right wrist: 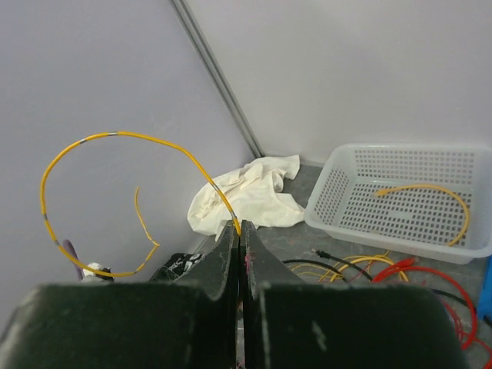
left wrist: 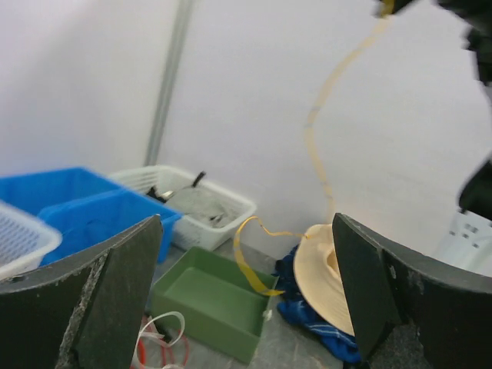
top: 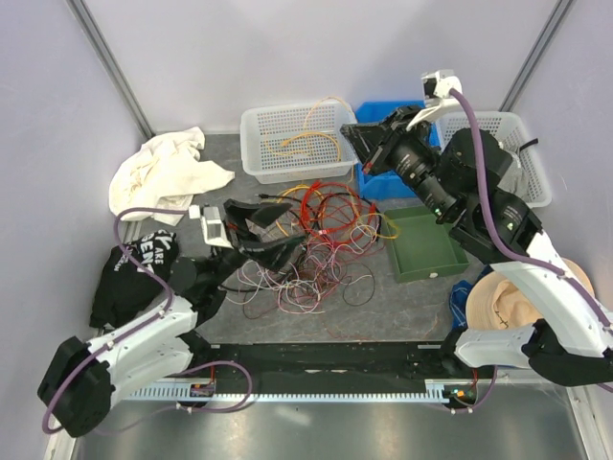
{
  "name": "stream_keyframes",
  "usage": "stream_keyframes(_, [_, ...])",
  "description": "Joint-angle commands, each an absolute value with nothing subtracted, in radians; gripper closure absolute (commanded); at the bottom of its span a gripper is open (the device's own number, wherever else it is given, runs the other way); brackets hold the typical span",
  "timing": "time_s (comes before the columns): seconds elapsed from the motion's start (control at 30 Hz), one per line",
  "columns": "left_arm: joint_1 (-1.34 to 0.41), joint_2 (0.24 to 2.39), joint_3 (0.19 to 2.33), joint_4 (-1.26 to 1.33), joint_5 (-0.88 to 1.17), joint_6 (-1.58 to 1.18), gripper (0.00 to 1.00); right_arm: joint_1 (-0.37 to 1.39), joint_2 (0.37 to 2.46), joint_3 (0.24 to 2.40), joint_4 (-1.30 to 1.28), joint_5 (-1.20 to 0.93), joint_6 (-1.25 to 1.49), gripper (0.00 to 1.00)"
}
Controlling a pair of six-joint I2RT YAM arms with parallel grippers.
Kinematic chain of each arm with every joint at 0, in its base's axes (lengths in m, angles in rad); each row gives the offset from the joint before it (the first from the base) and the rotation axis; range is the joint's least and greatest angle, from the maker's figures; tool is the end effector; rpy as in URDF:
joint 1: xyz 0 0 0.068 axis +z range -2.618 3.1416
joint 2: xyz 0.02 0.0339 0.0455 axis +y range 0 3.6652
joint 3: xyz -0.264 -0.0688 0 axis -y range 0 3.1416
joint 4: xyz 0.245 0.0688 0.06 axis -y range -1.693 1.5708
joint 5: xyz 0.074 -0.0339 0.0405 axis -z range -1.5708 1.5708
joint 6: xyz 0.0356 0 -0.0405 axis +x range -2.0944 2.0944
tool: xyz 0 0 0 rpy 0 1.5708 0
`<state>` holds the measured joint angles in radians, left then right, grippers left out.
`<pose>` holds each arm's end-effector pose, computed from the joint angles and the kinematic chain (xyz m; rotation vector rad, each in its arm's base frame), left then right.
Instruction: Untangle the cables
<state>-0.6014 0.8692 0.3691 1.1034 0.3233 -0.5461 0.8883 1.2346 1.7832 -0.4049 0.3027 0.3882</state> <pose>0.1438 -0.1124 0.3115 0.3464 1.0161 -1.1996 0.1454 0.1621 0.5571 -0.1124 1.4830 0.8286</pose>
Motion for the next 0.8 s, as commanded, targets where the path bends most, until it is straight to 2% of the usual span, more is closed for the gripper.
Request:
stream_keyframes(0.0, [-0.738, 0.940, 0.379, 1.327, 0.331, -0.327, 0.00, 0.891, 1.256, 1.763, -0.393, 0.223, 0.456, 1.00])
stream_keyframes(0.23, [-0.851, 1.064, 0.449, 1.371, 0.342, -0.166, 0.01, 0.891, 1.259, 1.706, -0.393, 0.164, 0.497, 1.00])
stream_keyframes(0.6, [-0.854, 1.279, 0.518, 1.548, 0.279, -0.121, 0.01, 0.890, 1.204, 1.554, -0.331, 0.109, 0.523, 1.00])
stream_keyframes(0.7, [-0.856, 1.333, 0.549, 1.552, 0.281, -0.132, 0.03, 0.891, 1.198, 1.516, -0.322, 0.107, 0.522, 1.00])
stream_keyframes(0.77, [-0.856, 1.351, 0.560, 1.552, 0.273, -0.126, 0.10, 0.891, 1.197, 1.509, -0.321, 0.106, 0.520, 1.00])
